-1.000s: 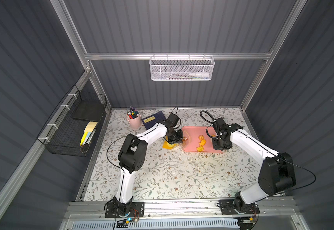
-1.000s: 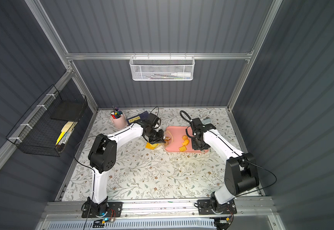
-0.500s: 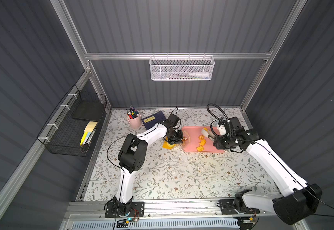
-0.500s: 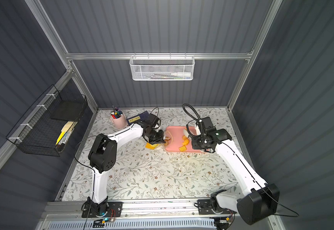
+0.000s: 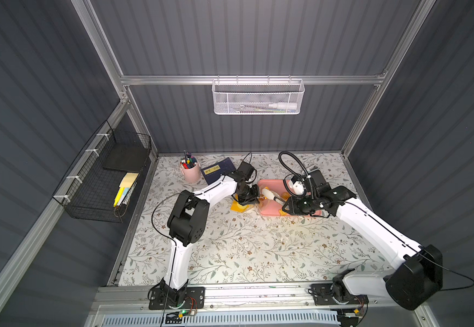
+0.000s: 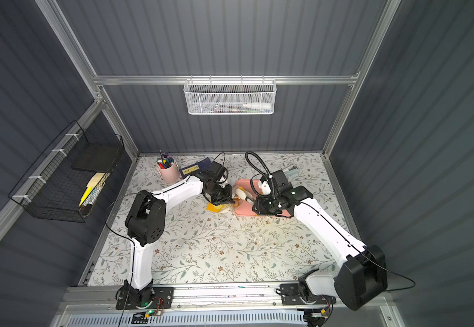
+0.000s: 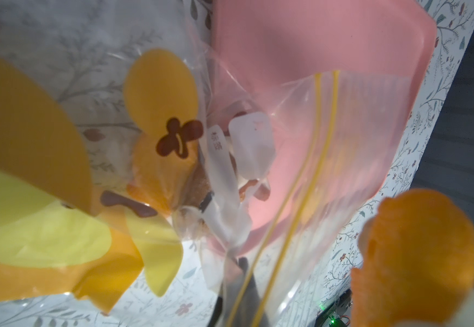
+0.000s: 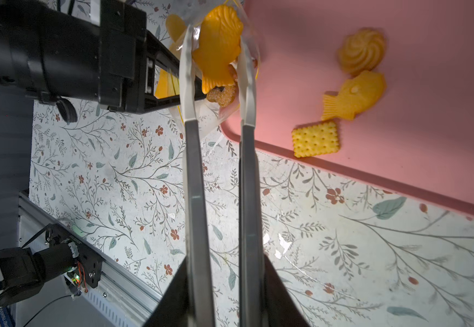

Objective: Put the cookies into a resealable bag to prevent moisture
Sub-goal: Place the cookie in the ziploc bag, then pick up the cookie from the tray.

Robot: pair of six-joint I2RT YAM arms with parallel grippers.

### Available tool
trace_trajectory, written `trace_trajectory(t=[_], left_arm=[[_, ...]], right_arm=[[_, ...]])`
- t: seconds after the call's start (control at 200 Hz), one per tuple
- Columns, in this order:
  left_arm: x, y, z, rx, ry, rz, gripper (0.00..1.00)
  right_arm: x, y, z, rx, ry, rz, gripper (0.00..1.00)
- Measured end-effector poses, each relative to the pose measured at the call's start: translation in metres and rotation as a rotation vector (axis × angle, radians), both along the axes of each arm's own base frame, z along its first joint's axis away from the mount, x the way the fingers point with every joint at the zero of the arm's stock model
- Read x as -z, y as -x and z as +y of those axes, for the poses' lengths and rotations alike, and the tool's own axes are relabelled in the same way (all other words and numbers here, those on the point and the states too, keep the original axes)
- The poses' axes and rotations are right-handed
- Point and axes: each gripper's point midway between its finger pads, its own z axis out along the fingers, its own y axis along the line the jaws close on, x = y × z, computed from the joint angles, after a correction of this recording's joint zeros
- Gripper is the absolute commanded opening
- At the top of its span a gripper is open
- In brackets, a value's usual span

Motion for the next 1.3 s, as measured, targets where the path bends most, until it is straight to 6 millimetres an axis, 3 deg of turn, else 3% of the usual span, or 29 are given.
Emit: trace_trajectory(t=[0.15,0.225,0.39,0.575,0.675,0.75,0.891,1.086,1.181,1.301], left_arm=[[-0.004,-0.002,-0.001,0.000,0.006,-0.007,0.00],[-0.004,-0.002,-0.002,0.001,0.008,-0.008,0.00],[-0.006,-0.003,-0.002,0.001,0.010,-0.010,0.00],[-0.005,-0.003,-0.002,0.001,0.008,-0.010,0.00],[-0.005,-0.003,-0.001,-0.002,0.001,-0.010,0.00],[-0.005,-0.003,0.000,-0.004,0.000,-0.010,0.00],[-0.021,-0.010,-0.003,-0.003,0.006,-0.036,0.00],[-0.057,-0.025,-0.004,-0.005,0.027,-0.132,0.00],[-0.056,-0.024,-0.002,-0.005,0.021,-0.133,0.00],[-0.038,-0.016,0.003,-0.004,-0.003,-0.097,0.00]], right_arm=[[0.015,-0.004,0.006,-0.002,0.011,0.039,0.38],[0.018,-0.004,0.007,0.000,0.013,0.048,0.46],[0.014,-0.006,0.008,0.001,0.011,0.032,0.47],[-0.010,-0.003,-0.002,0.006,0.016,-0.047,0.48],[-0.031,-0.003,-0.021,0.043,0.034,-0.109,0.48],[-0.035,-0.004,-0.040,0.089,0.071,-0.128,0.48],[-0.015,-0.003,-0.075,0.166,0.211,-0.066,0.49],[0.022,-0.002,-0.086,0.175,0.323,0.046,0.52],[0.033,-0.004,-0.087,0.177,0.352,0.075,0.53],[0.045,-0.003,-0.083,0.158,0.392,0.101,0.52]])
